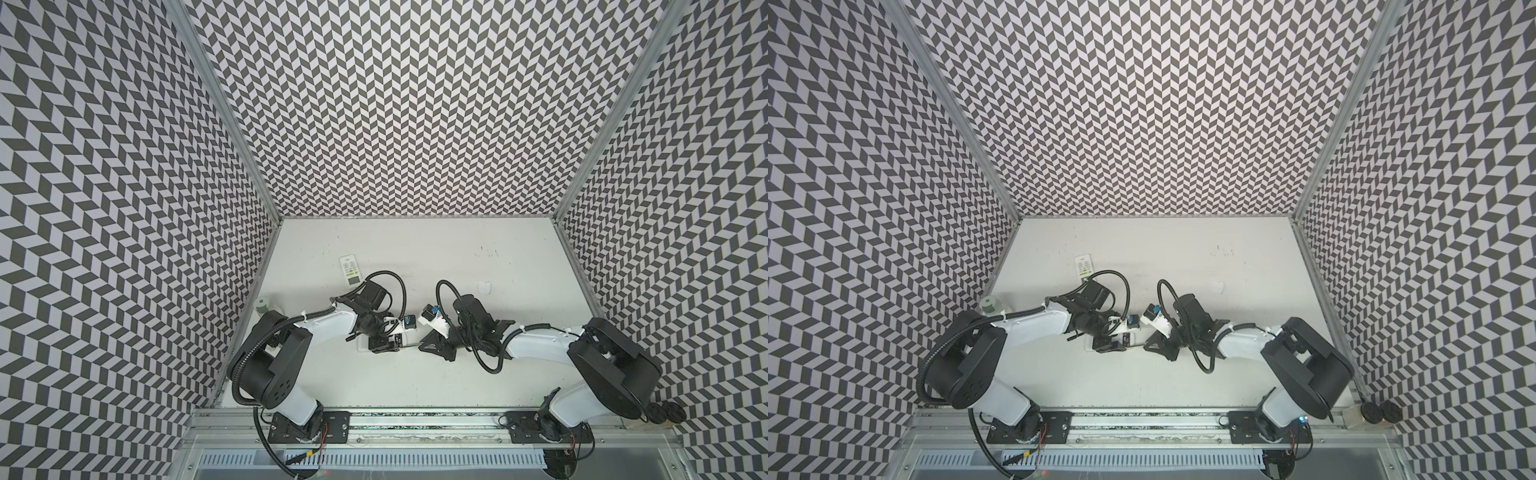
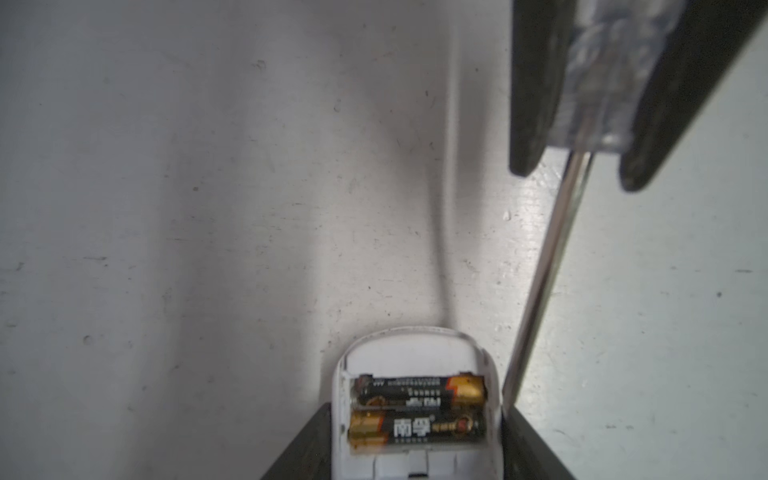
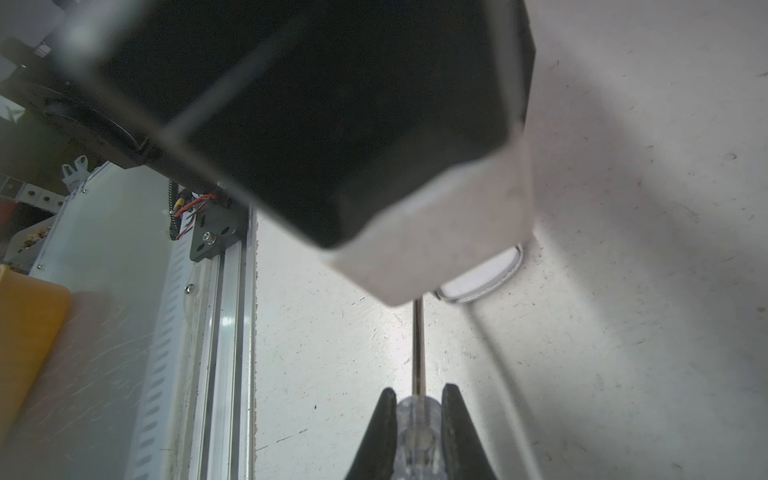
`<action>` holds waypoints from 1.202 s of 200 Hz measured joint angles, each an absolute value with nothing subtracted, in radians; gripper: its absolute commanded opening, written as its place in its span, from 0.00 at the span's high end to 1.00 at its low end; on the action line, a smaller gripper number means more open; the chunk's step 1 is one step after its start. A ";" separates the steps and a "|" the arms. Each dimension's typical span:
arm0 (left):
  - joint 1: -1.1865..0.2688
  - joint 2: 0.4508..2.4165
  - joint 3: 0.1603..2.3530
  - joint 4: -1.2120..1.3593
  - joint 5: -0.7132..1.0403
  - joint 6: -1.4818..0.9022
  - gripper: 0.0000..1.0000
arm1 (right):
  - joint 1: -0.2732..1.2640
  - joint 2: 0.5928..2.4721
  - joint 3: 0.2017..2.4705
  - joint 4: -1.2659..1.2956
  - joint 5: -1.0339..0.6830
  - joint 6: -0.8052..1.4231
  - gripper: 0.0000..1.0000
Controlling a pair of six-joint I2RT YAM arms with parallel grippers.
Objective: Unload the batteries from the remote control
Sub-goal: 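Bring the screwdriver tip down into the remote's battery compartment with the right gripper, then pry the lower battery up with the screwdriver tip using the right gripper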
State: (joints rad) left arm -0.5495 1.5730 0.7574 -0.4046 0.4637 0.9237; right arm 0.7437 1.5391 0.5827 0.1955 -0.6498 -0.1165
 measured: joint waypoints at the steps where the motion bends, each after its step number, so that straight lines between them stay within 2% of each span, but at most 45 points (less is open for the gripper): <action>1: -0.550 1.573 0.757 -0.405 0.464 0.923 0.42 | 0.744 1.539 0.583 0.197 -0.650 -0.117 1.00; 47: -0.546 1.573 0.750 -0.393 0.471 0.936 0.47 | 0.744 1.549 0.584 0.262 -0.650 -0.115 1.00; 89: -0.543 1.573 0.745 -0.387 0.480 0.949 0.48 | 0.744 1.583 0.586 0.277 -0.652 -0.119 1.00; 98: -0.543 1.573 0.746 -0.387 0.480 0.949 0.46 | 0.744 1.588 0.587 0.273 -0.651 -0.124 1.00; 119: -0.541 1.573 0.745 -0.390 0.483 0.951 0.33 | 0.744 1.590 0.588 0.267 -0.651 -0.134 1.00; 151: -0.541 1.571 0.733 -0.397 0.464 0.968 0.31 | 0.744 1.590 0.588 0.265 -0.651 -0.145 1.00; 190: -0.541 1.570 0.733 -0.392 0.453 0.975 0.41 | 0.744 1.590 0.588 0.274 -0.647 -0.153 1.00; 240: -0.540 1.571 0.733 -0.390 0.455 0.974 0.47 | 0.751 1.590 0.588 0.265 -0.646 -0.168 1.00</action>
